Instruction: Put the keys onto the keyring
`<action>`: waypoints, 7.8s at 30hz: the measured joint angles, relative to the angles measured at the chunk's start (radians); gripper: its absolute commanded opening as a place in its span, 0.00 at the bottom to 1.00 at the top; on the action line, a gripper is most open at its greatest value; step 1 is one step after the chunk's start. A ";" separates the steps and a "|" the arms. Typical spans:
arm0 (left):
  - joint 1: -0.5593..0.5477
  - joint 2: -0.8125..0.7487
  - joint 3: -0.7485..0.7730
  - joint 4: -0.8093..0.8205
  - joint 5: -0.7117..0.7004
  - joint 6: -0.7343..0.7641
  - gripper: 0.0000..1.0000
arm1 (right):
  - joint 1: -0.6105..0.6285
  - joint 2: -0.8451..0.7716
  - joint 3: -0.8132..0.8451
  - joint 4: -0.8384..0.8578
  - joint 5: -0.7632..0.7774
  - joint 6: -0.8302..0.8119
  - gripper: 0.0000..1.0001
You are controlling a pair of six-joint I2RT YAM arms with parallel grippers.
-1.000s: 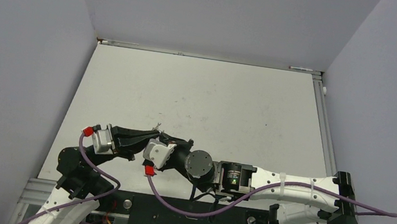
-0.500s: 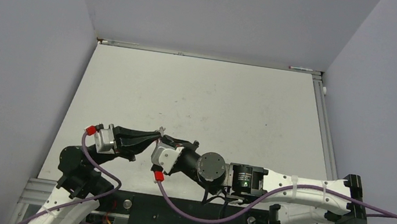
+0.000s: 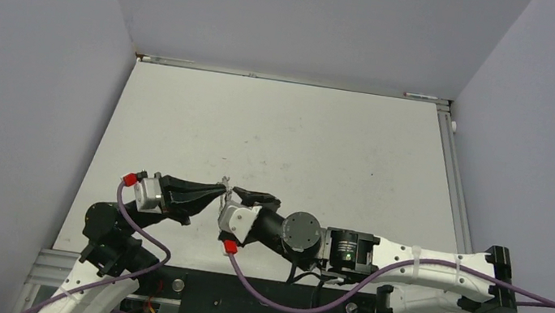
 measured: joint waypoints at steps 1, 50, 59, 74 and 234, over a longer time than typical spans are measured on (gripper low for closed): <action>0.000 0.000 0.000 0.000 0.000 -0.002 0.00 | -0.010 -0.012 -0.009 -0.005 -0.025 0.009 0.44; 0.042 0.067 -0.096 0.622 0.132 -0.377 0.00 | -0.450 -0.068 -0.138 0.335 -1.088 0.564 0.40; 0.062 0.067 -0.103 0.628 0.122 -0.385 0.00 | -0.418 -0.041 -0.138 0.374 -1.091 0.575 0.19; 0.073 0.065 -0.115 0.624 0.121 -0.402 0.00 | -0.413 -0.055 -0.198 0.404 -1.053 0.575 0.05; -0.164 0.180 0.153 -0.299 0.046 0.290 0.00 | -0.235 -0.139 0.208 -0.489 -0.529 0.073 0.42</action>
